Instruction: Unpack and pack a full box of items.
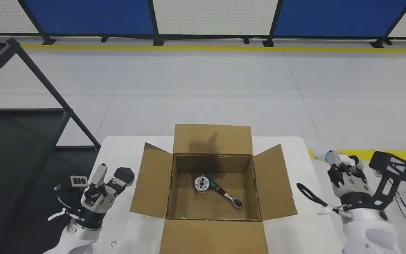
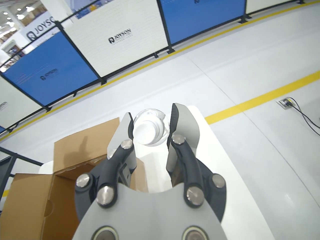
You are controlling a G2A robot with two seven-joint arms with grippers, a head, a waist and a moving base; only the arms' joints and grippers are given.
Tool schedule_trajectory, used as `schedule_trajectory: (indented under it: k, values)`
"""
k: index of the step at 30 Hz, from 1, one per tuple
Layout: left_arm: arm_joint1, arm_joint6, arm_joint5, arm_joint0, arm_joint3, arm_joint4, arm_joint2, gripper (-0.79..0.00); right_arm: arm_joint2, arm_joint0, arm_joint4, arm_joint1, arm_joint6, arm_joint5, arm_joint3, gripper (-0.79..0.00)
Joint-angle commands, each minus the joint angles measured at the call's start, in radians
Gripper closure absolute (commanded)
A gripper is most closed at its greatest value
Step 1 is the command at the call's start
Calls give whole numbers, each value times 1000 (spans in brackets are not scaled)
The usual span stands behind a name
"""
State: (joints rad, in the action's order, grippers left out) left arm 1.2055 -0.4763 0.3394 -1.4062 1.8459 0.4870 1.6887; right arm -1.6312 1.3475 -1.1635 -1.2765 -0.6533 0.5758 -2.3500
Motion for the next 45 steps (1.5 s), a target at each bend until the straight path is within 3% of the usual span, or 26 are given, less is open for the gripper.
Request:
schedule_trajectory:
  k: [1, 6, 18, 29, 45]
  values:
    - [0, 0, 0, 0, 0, 0, 0, -785, -42, 51, -7, 2, -54, -13, 0, 0]
    - [0, 0, 0, 0, 0, 0, 0, -785, -79, 80, 11, 5, -131, -57, 115, 0]
    - [0, 0, 0, 0, 0, 0, 0, -785, -63, -46, 81, 2, -101, -80, 431, 0]
    - [0, 0, 0, 0, 0, 0, 0, -785, -58, -48, 79, 1, -88, -79, 447, 0]
    - [0, 0, 0, 0, 0, 0, 0, -785, 25, -160, 33, -11, 23, 1, 663, 0]
